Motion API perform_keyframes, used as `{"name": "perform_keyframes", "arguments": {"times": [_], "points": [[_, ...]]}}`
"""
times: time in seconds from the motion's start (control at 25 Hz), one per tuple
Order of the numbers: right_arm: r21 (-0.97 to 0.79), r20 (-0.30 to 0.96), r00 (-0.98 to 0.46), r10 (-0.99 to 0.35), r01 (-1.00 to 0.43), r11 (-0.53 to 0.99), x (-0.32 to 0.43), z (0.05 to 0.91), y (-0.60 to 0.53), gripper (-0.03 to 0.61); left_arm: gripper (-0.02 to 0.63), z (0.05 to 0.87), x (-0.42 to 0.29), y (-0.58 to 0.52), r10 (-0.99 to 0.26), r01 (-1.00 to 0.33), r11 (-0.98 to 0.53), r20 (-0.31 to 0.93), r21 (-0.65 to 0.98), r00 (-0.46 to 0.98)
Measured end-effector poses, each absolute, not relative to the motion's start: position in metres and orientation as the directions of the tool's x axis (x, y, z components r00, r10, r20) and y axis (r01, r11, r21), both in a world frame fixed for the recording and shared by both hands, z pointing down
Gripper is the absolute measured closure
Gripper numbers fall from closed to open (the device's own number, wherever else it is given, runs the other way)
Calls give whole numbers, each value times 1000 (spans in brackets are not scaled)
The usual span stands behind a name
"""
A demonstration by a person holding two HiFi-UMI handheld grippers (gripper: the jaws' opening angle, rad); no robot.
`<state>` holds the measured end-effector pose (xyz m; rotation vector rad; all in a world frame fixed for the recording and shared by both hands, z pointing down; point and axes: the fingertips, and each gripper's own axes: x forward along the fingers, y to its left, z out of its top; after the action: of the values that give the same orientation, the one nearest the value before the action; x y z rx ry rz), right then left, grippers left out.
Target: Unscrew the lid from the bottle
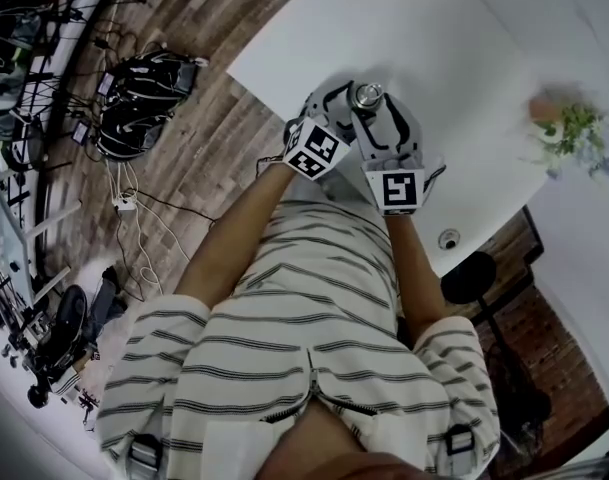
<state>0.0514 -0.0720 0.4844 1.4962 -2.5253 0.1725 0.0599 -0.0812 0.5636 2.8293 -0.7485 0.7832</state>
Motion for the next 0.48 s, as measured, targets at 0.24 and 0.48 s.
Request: {"name": "perform_keyframes", "arguments": {"times": [0.24,0.48], "points": [[-4,241,-403,-883,-910,415,54,495,-80,330,298,565,61,-82,-434,-492,-870,508,-24,744],[31,238,-371,-898,-921,389,50,495,-80,335,298,562,60,-82,-437,-491,-871,503,-27,746]]}}
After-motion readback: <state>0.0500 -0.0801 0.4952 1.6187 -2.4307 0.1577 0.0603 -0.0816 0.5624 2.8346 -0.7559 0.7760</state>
